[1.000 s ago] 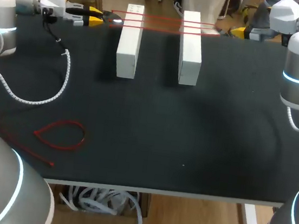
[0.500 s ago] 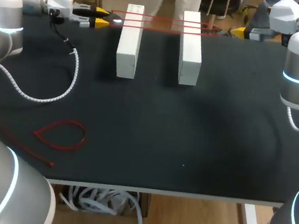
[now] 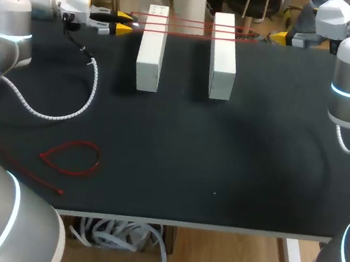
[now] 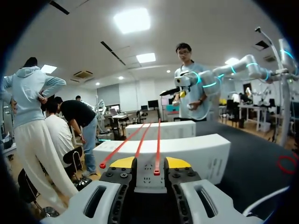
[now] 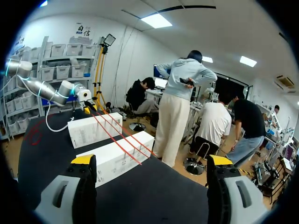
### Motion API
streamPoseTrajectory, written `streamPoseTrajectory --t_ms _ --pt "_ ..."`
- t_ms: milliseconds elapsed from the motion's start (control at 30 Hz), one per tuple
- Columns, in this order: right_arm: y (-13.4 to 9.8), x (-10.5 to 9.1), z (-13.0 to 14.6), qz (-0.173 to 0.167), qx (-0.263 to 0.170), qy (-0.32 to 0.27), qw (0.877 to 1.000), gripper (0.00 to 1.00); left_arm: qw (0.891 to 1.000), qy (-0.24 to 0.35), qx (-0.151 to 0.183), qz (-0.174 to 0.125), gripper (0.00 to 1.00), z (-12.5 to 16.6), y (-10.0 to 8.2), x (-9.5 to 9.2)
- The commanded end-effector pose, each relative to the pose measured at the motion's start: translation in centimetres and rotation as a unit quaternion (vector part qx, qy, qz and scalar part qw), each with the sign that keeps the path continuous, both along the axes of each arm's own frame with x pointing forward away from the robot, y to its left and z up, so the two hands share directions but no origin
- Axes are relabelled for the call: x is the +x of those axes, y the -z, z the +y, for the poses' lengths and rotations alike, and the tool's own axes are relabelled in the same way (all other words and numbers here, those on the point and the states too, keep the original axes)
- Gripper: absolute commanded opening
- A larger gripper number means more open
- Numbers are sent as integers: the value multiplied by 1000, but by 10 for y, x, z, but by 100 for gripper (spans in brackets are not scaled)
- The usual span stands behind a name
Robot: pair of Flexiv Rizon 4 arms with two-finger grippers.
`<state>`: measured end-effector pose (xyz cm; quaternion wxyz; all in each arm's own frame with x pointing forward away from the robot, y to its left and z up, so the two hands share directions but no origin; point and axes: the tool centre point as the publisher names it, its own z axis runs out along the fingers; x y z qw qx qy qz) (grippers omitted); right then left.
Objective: Grab the tape and strap the tape.
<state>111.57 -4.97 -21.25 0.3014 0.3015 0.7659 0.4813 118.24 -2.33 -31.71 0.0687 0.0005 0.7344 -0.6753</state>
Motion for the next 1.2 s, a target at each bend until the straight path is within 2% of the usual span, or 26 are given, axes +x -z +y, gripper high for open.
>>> streamPoseTrajectory --t_ms 33,467,1200 --pt "2 -1 0 -5 3 0 1000 100 1000 21 -5 2 24 -3 6 7" --pt "2 -1 0 -5 3 0 1000 100 1000 15 -19 5 20 -13 13 2" --pt "2 -1 0 -5 3 0 1000 100 1000 10 -16 3 21 -12 15 -7"
